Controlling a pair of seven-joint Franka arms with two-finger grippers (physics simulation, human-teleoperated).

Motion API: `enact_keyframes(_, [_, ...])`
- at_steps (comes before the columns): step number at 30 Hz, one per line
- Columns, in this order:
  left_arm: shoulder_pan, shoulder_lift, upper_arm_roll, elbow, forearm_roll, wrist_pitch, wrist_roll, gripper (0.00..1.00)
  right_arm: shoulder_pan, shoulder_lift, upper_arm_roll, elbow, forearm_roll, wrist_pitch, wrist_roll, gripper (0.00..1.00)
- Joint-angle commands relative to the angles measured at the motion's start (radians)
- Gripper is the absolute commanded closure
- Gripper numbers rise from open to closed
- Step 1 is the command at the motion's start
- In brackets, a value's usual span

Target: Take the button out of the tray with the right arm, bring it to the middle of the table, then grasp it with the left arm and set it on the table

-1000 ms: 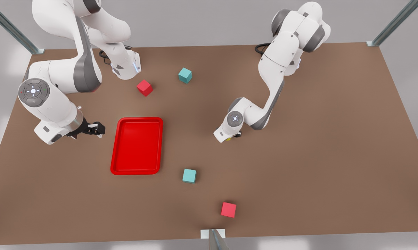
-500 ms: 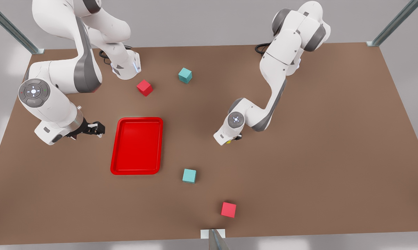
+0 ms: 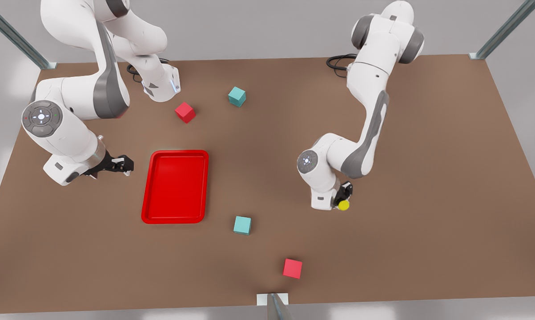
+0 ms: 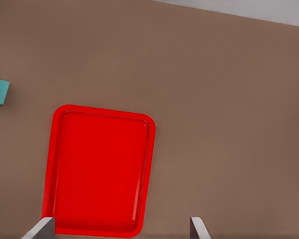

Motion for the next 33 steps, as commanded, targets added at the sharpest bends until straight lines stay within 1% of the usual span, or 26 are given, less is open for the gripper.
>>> enact_keyframes(1, [-0.002, 0.012, 0.001, 0.000, 0.192, -0.220, -1.483, 0.50, 0.000, -0.001, 0.000, 0.000, 0.001, 0.000, -0.010, 0.00])
enact_keyframes(3, [-0.005, 0.035, 0.001, -0.023, 0.259, -0.281, -1.521, 0.50, 0.000, -0.001, 0.000, 0.000, 0.001, 0.000, -0.010, 0.00])
enact_keyframes(9, [-0.007, 0.156, 0.001, -0.039, 0.434, -0.349, -1.643, 0.50, 0.000, -0.001, 0.000, 0.000, 0.001, 0.000, -0.010, 0.00])
enact_keyframes(16, [-0.005, 0.224, 0.001, -0.042, 0.563, -0.346, -1.731, 0.50, 0.000, -0.001, 0.000, 0.000, 0.000, 0.000, -0.011, 0.00])
enact_keyframes(22, [-0.002, 0.267, -0.001, -0.042, 0.566, -0.291, -1.745, 0.50, 0.000, -0.001, 0.000, 0.000, 0.000, 0.000, -0.011, 0.00])
enact_keyframes(24, [-0.001, 0.267, -0.004, -0.042, 0.558, -0.251, -1.745, 0.50, 0.000, -0.001, 0.000, 0.000, 0.000, 0.000, -0.011, 0.00])
enact_keyframes(33, [0.004, 0.279, -0.005, -0.042, 0.558, -0.202, -1.736, 0.49, 0.000, -0.001, 0.000, 0.000, 0.000, 0.000, -0.011, 0.00])
